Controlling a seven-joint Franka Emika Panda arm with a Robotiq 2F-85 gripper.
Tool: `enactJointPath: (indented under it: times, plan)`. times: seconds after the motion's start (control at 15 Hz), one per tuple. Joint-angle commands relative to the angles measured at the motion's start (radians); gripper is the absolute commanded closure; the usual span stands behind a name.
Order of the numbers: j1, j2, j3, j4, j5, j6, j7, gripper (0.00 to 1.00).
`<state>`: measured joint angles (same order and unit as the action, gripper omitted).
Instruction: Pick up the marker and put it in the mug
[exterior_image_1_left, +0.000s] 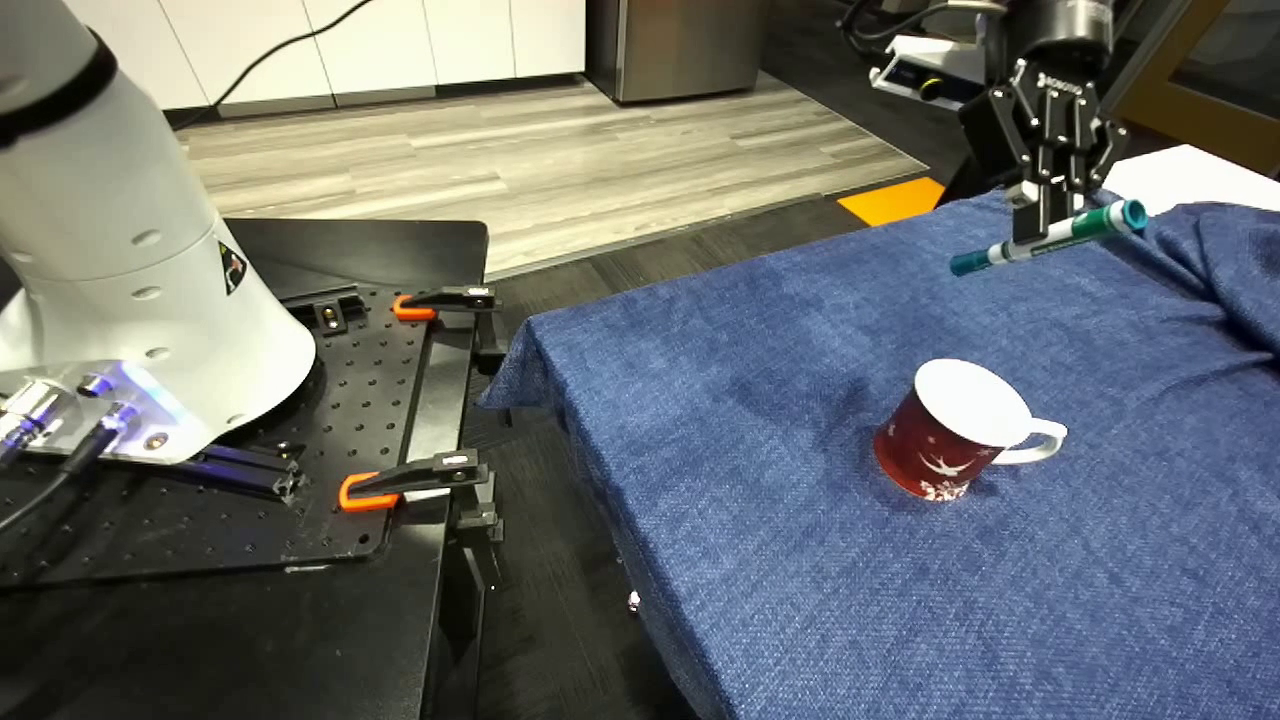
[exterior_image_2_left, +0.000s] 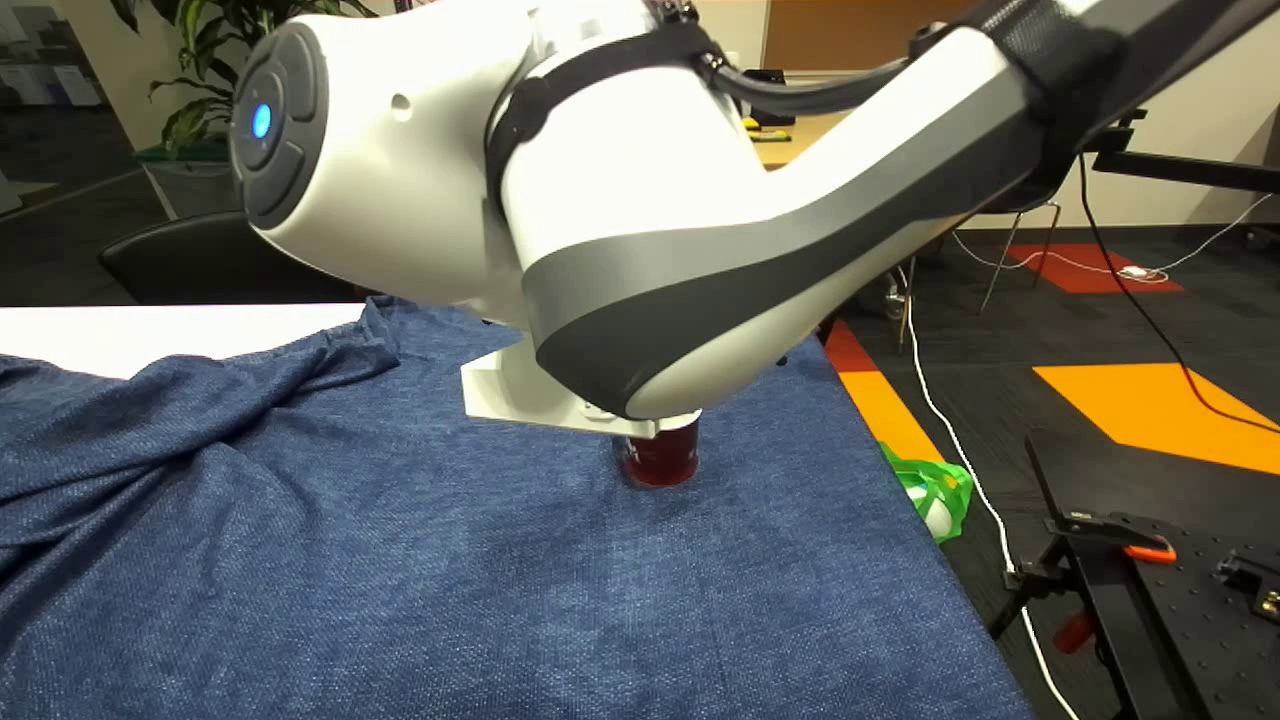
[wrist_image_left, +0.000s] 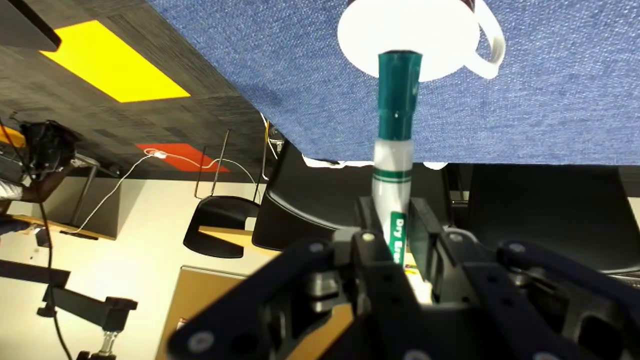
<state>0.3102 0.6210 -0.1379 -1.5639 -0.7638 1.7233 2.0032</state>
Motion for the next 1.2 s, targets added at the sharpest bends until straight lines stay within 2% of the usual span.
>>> enactJointPath:
  times: [0.0,0.2,0.47,0.8,1.13]
  plan:
    - [-0.010,0.017,0.020,0.021,-0.041,-0.065,0.044,0.95]
    - [0.002,0.042,0.013,0.035,-0.103,-0.151,0.103,0.95]
    - [-0.012,0.078,0.027,0.049,-0.183,-0.204,0.138,0.95]
    - [-0.034,0.133,0.043,0.064,-0.291,-0.161,0.150,0.95]
    - [-0.057,0.190,0.069,0.094,-0.344,-0.135,0.146,0.95]
